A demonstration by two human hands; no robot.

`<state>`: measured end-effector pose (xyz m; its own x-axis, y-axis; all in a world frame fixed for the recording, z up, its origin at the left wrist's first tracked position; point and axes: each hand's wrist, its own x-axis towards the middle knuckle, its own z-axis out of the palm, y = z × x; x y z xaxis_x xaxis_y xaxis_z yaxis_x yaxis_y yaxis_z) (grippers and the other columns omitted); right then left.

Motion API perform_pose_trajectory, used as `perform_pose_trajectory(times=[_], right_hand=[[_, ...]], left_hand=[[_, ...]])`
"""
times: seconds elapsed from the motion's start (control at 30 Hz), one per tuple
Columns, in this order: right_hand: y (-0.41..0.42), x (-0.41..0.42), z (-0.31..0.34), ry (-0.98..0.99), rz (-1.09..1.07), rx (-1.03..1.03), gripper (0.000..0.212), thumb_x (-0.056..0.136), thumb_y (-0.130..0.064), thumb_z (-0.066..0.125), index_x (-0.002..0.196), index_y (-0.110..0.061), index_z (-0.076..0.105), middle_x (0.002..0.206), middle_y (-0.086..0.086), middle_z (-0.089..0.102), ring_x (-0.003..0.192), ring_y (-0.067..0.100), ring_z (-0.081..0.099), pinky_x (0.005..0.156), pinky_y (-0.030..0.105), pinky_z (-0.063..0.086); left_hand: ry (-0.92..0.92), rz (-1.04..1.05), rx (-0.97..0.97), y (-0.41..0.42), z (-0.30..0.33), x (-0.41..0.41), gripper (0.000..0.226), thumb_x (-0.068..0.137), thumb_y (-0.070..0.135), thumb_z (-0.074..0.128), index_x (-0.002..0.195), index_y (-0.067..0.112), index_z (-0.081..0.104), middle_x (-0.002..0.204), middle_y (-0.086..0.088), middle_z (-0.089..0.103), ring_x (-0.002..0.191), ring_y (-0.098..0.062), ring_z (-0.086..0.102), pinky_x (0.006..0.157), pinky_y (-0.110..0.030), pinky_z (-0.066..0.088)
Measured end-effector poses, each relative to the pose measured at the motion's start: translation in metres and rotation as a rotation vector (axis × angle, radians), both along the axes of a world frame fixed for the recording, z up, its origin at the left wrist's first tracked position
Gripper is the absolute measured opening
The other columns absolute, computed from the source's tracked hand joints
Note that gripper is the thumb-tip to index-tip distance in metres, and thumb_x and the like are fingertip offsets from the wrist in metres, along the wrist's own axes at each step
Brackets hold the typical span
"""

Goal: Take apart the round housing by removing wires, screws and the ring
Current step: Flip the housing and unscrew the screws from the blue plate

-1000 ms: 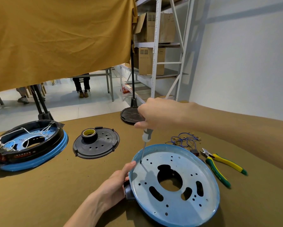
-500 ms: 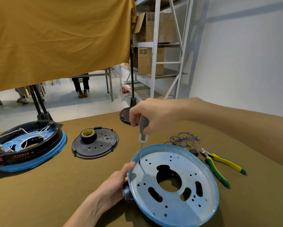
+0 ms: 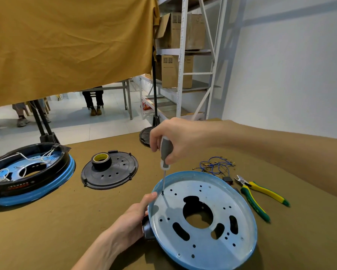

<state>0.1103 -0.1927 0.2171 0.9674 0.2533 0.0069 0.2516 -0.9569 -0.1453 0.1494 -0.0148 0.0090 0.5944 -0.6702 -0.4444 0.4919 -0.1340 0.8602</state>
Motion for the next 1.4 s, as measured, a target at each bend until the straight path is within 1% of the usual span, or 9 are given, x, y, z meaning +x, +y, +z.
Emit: perform_pose_trajectory(times=[0.13,0.27,0.37,0.53,0.7,0.87,1.07,1.23,1.4], right_hand=[[0.001,0.004,-0.007,-0.241,-0.134,-0.407,0.053,0.091,-0.071,0.053,0.082,-0.019,0.059,0.063,-0.007,0.055,0.05,0.006,0.051,0.034,0.018,0.026],[-0.001,0.006,-0.002,-0.05,-0.039,-0.123,0.018,0.086,-0.04,0.076,0.092,-0.025,0.068,0.076,-0.014,0.066,0.07,0.005,0.064,0.048,0.014,0.045],[-0.003,0.001,0.002,0.023,0.013,-0.027,0.025,0.081,-0.034,0.08,0.101,-0.03,0.064,0.084,-0.015,0.068,0.079,0.006,0.066,0.061,0.025,0.052],[0.002,0.002,-0.011,-0.246,-0.168,-0.46,0.052,0.098,-0.063,0.048,0.094,-0.014,0.064,0.068,-0.001,0.056,0.057,0.013,0.055,0.042,0.024,0.03],[0.0,-0.004,0.009,0.049,0.027,-0.045,0.028,0.08,-0.021,0.08,0.104,-0.024,0.066,0.086,-0.016,0.061,0.079,0.003,0.061,0.06,0.02,0.048],[0.003,-0.005,-0.006,-0.196,-0.148,-0.367,0.051,0.095,-0.066,0.052,0.097,-0.016,0.064,0.069,-0.005,0.055,0.056,0.008,0.052,0.041,0.023,0.03],[0.002,-0.011,0.007,0.023,0.002,-0.053,0.029,0.083,-0.022,0.08,0.107,-0.024,0.066,0.087,-0.014,0.063,0.079,0.001,0.061,0.058,0.012,0.043],[0.011,-0.016,-0.006,-0.206,-0.132,-0.321,0.048,0.094,-0.064,0.056,0.102,-0.017,0.058,0.072,-0.005,0.053,0.061,0.008,0.05,0.046,0.026,0.032],[0.01,-0.012,-0.002,-0.102,-0.113,-0.056,0.021,0.094,-0.033,0.07,0.106,-0.019,0.062,0.08,-0.01,0.063,0.072,0.004,0.06,0.053,0.015,0.042]], left_hand=[[0.01,-0.003,0.003,0.001,0.002,-0.001,0.067,0.072,0.055,0.073,0.111,0.001,0.073,0.096,-0.018,0.079,0.074,-0.029,0.076,0.059,-0.031,0.059],[0.014,0.0,-0.001,0.001,0.003,-0.001,0.068,0.072,0.054,0.073,0.113,0.0,0.071,0.092,-0.016,0.078,0.07,-0.027,0.074,0.058,-0.03,0.06],[0.014,0.001,-0.002,0.001,0.002,-0.002,0.066,0.072,0.053,0.073,0.112,0.0,0.072,0.092,-0.015,0.078,0.071,-0.026,0.075,0.058,-0.03,0.06],[0.02,0.007,0.002,0.0,0.004,-0.002,0.067,0.071,0.053,0.074,0.112,0.0,0.073,0.098,-0.018,0.079,0.074,-0.028,0.075,0.059,-0.031,0.061],[0.013,0.009,0.007,-0.001,0.003,-0.003,0.065,0.07,0.053,0.073,0.107,0.001,0.074,0.095,-0.017,0.079,0.073,-0.028,0.075,0.059,-0.032,0.061],[0.013,0.001,0.004,-0.001,0.005,-0.003,0.072,0.069,0.056,0.072,0.113,0.0,0.072,0.106,-0.022,0.077,0.081,-0.032,0.072,0.066,-0.036,0.064],[0.014,-0.014,0.008,-0.001,0.004,-0.001,0.071,0.072,0.056,0.072,0.114,-0.001,0.071,0.102,-0.021,0.077,0.076,-0.029,0.073,0.062,-0.034,0.063],[0.024,-0.033,0.004,0.0,0.004,-0.001,0.069,0.078,0.055,0.068,0.114,-0.003,0.069,0.08,-0.014,0.075,0.055,-0.023,0.07,0.05,-0.028,0.056],[0.023,-0.037,0.008,0.0,0.004,-0.002,0.065,0.082,0.055,0.067,0.113,-0.002,0.069,0.08,-0.013,0.076,0.058,-0.023,0.071,0.051,-0.028,0.056]])
